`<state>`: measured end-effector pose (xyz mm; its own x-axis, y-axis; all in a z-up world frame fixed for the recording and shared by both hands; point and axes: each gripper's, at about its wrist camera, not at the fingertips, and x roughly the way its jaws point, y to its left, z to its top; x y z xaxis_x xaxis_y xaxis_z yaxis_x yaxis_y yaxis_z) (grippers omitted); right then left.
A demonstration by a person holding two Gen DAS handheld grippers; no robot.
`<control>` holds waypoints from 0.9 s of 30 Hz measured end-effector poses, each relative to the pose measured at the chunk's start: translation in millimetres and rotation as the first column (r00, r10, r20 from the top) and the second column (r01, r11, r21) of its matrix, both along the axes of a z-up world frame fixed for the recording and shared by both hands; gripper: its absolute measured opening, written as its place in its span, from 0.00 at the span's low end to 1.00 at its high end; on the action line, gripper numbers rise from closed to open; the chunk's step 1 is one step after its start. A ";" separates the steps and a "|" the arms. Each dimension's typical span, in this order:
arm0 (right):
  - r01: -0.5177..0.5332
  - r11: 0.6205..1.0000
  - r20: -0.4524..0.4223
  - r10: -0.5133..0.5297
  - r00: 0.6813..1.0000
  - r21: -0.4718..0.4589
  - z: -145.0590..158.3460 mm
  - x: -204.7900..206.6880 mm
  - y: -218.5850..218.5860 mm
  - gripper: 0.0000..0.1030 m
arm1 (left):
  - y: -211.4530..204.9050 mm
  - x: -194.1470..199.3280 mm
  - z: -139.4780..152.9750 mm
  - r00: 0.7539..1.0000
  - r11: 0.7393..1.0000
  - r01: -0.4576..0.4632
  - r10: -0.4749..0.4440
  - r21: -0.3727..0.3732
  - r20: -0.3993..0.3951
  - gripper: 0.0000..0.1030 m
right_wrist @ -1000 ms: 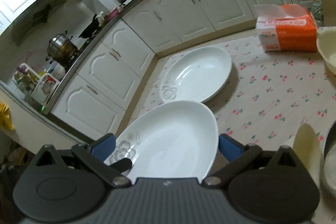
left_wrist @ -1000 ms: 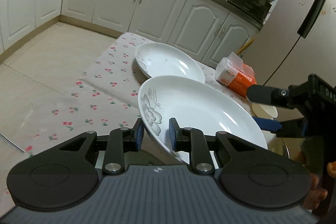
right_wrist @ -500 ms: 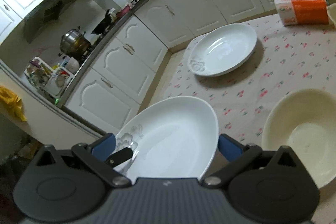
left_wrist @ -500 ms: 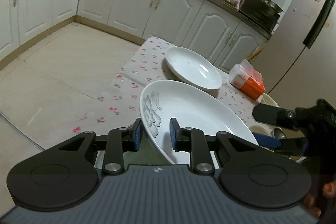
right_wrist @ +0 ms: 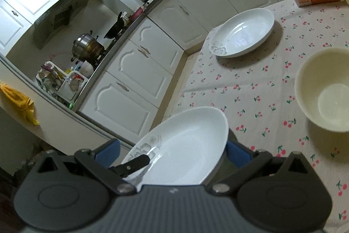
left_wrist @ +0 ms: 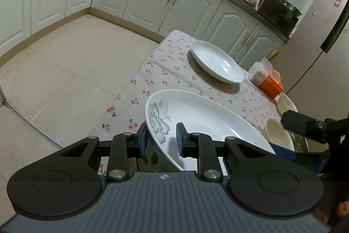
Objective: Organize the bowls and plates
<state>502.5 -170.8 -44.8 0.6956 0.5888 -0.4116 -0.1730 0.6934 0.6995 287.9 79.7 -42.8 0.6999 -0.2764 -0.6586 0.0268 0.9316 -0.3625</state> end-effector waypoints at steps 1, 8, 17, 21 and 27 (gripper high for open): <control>0.004 1.000 0.002 -0.004 1.000 -0.002 -0.5 -1.6 0.4 1.00 | -0.5 -0.2 -1.8 1.000 1.000 0.003 -0.003 0.000 -0.003 0.24; 0.019 1.000 0.003 -0.019 1.000 0.002 -9.3 -9.8 3.1 1.00 | -3.2 -5.1 -13.5 1.000 1.000 0.007 -0.007 0.022 -0.007 0.24; 0.048 0.999 -0.025 -0.048 0.999 0.012 -22.5 -16.1 0.1 1.00 | 2.6 -15.7 -18.0 1.000 1.000 0.025 -0.025 0.016 -0.010 0.24; 0.052 0.998 -0.025 -0.051 0.998 0.020 -24.3 -17.6 -0.8 1.00 | 6.1 -16.6 -15.5 1.000 0.999 0.028 -0.028 0.018 -0.006 0.25; 0.047 0.998 -0.015 -0.047 0.999 0.028 -25.6 -19.8 -0.4 1.00 | 7.6 -20.4 -14.2 0.999 0.999 0.032 -0.032 0.024 0.000 0.26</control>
<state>482.7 -171.3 -70.5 0.7169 0.5672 -0.4055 -0.1303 0.6803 0.7213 267.5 87.2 -57.0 0.6912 -0.2833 -0.6648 0.0571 0.9385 -0.3405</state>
